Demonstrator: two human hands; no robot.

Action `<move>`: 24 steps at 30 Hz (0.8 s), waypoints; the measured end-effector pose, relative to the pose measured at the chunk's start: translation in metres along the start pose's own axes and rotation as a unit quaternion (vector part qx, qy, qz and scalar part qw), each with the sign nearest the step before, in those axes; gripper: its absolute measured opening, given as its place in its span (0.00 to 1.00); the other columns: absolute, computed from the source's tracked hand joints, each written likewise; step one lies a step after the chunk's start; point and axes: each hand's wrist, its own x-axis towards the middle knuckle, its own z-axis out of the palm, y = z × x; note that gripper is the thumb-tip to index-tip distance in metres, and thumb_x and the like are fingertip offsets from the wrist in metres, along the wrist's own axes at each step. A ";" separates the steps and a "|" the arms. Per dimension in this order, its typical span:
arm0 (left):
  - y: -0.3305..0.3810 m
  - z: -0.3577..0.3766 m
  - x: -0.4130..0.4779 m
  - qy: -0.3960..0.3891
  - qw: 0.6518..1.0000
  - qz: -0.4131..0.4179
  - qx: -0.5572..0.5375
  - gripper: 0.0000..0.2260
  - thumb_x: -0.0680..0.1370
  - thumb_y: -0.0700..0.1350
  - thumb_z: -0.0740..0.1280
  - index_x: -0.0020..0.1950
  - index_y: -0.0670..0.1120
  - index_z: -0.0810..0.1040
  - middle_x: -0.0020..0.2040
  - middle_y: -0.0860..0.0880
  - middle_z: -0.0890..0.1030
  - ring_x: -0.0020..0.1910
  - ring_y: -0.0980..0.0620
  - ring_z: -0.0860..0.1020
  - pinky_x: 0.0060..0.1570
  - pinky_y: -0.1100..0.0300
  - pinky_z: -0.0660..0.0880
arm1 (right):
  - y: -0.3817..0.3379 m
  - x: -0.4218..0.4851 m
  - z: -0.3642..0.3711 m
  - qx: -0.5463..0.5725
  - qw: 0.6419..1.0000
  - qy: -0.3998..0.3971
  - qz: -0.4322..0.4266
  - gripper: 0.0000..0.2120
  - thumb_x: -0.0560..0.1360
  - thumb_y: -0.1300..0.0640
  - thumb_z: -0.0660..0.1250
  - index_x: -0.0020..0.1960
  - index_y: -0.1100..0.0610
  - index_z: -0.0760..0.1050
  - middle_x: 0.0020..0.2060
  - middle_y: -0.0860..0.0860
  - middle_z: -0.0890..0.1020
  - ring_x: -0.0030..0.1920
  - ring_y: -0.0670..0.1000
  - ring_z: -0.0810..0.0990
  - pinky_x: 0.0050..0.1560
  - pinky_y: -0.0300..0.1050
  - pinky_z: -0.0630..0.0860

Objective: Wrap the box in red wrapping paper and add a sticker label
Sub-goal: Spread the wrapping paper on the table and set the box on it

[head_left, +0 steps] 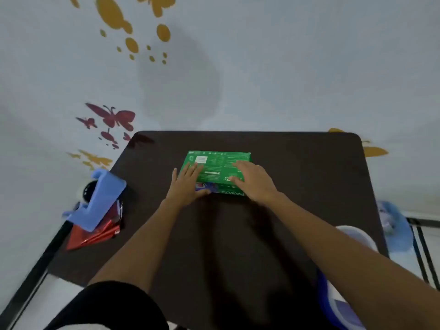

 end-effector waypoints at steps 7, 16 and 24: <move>-0.058 0.027 0.035 0.033 0.992 0.119 -0.008 0.35 0.77 0.60 0.61 0.78 0.53 0.49 0.79 0.48 0.49 0.77 0.45 0.46 0.72 0.42 0.48 | -0.019 0.037 0.072 -0.146 0.982 0.007 0.116 0.30 0.80 0.46 0.56 0.77 0.53 0.48 0.77 0.51 0.48 0.77 0.50 0.45 0.74 0.52 0.42; -0.075 0.062 0.040 0.136 0.959 0.183 -0.167 0.31 0.76 0.56 0.64 0.76 0.52 0.58 0.78 0.50 0.55 0.77 0.48 0.46 0.68 0.47 0.64 | 0.014 0.032 0.103 -0.234 0.965 0.077 0.087 0.35 0.75 0.35 0.50 0.77 0.51 0.49 0.77 0.50 0.52 0.76 0.50 0.49 0.74 0.49 0.44; -0.080 0.090 0.045 0.239 0.913 0.216 -0.250 0.27 0.76 0.54 0.65 0.72 0.45 0.67 0.76 0.44 0.58 0.76 0.47 0.50 0.69 0.55 0.55 | 0.026 0.042 0.117 -0.204 0.960 0.183 0.059 0.37 0.72 0.33 0.48 0.72 0.55 0.65 0.71 0.54 0.68 0.72 0.55 0.64 0.72 0.53 0.55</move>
